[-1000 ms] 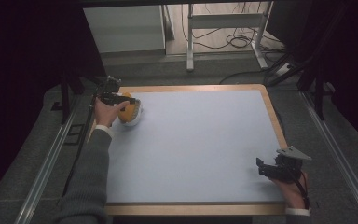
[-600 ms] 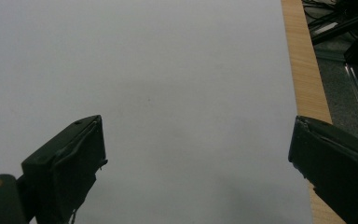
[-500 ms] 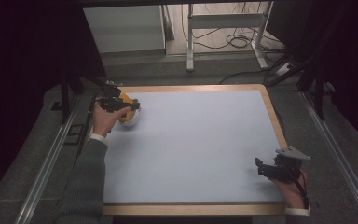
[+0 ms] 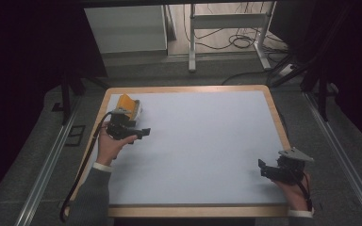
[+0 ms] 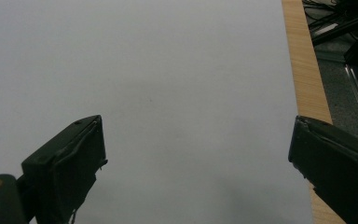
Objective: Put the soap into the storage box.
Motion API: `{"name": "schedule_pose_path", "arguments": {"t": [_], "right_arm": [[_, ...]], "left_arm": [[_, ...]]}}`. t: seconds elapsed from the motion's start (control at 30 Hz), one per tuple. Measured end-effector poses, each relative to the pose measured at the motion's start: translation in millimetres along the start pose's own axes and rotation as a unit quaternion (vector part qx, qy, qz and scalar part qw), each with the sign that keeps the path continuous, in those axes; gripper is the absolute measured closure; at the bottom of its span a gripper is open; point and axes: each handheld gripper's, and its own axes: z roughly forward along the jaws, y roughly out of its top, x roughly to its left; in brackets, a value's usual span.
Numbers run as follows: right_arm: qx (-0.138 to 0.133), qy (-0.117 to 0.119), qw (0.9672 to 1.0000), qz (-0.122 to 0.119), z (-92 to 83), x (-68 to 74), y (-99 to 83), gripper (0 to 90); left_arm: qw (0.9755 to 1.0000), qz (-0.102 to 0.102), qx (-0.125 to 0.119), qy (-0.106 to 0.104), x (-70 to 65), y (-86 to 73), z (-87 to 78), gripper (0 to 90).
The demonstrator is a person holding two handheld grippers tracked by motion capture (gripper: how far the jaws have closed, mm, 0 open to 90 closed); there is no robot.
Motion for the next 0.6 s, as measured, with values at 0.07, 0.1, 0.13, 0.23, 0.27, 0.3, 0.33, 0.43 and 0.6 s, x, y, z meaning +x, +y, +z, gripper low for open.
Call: {"name": "schedule_pose_path", "arguments": {"t": [0.07, 0.1, 0.13, 0.23, 0.27, 0.3, 0.33, 0.43, 0.6], "right_arm": [[0.001, 0.0, 1.0, -0.001, 0.0, 0.1, -0.1, 3.9], [0.001, 0.001, 1.0, -0.001, 0.0, 0.2, 0.0, 3.9], [0.0, 0.001, 1.0, -0.001, 0.1, 0.2, 0.0, 3.9], [0.001, 0.003, 1.0, -0.001, 0.4, 0.9, 0.0, 3.9], [0.001, 0.003, 1.0, -0.001, 0.4, 0.9, 0.0, 3.9], [0.001, 0.003, 1.0, -0.003, 0.9, 1.5, -0.1, 3.9], [0.001, 0.003, 1.0, -0.003, 1.1, 2.0, -0.1, 3.9], [0.002, 0.005, 1.0, -0.005, 1.5, 3.3, 0.1, 3.9], [0.003, 0.004, 1.0, -0.008, 2.8, 4.4, 0.0, 3.9]], "left_arm": [[0.9999, 0.011, 0.003, 0.001, -5.9, -7.4, 0.4, 23.0], [0.9998, 0.018, 0.007, -0.009, -11.8, -16.6, 0.7, 22.9], [0.9997, 0.02, 0.008, -0.012, -14.2, -20.8, 0.7, 22.8], [0.9995, 0.022, 0.016, -0.015, -20.4, -33.2, 2.8, 22.7], [0.9995, 0.022, 0.016, -0.015, -20.4, -33.2, 2.8, 22.7], [0.9993, 0.024, 0.025, -0.016, -22.0, -40.3, 5.3, 22.6], [0.9992, 0.023, 0.028, -0.015, -22.4, -43.7, 6.4, 22.4], [0.9994, 0.016, 0.027, -0.014, -21.4, -50.2, 8.1, 22.5], [0.9994, 0.009, 0.03, -0.012, -20.5, -57.0, 10.2, 22.8]]}}
